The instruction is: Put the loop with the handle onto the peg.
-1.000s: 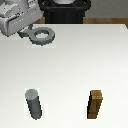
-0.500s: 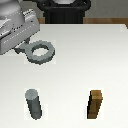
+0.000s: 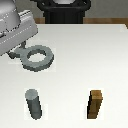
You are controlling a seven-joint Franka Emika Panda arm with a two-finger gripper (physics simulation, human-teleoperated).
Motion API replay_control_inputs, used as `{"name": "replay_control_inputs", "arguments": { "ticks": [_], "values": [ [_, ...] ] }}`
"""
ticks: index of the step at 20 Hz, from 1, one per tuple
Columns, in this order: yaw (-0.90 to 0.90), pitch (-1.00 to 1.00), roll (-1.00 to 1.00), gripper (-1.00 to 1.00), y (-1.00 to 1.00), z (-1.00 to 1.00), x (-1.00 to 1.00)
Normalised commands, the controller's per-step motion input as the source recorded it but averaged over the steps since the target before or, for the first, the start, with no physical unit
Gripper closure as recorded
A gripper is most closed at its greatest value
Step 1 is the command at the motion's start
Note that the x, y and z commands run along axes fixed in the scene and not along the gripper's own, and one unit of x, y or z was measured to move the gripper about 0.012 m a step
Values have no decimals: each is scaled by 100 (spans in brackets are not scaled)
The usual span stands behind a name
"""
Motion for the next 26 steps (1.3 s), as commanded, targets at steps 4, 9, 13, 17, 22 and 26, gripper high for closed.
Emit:
{"name": "replay_control_inputs", "arguments": {
  "ticks": [4, 9, 13, 17, 22, 26],
  "values": [
    [0, 0, 0, 100, 0, 0, 100],
    [0, 0, 0, 100, 0, 0, 80],
    [0, 0, 0, 100, -25, 0, 0],
    [0, 0, 0, 100, 0, -25, 0],
    [0, 0, 0, 100, 0, -60, -40],
    [0, 0, 0, 100, 50, -50, 0]
  ]
}}
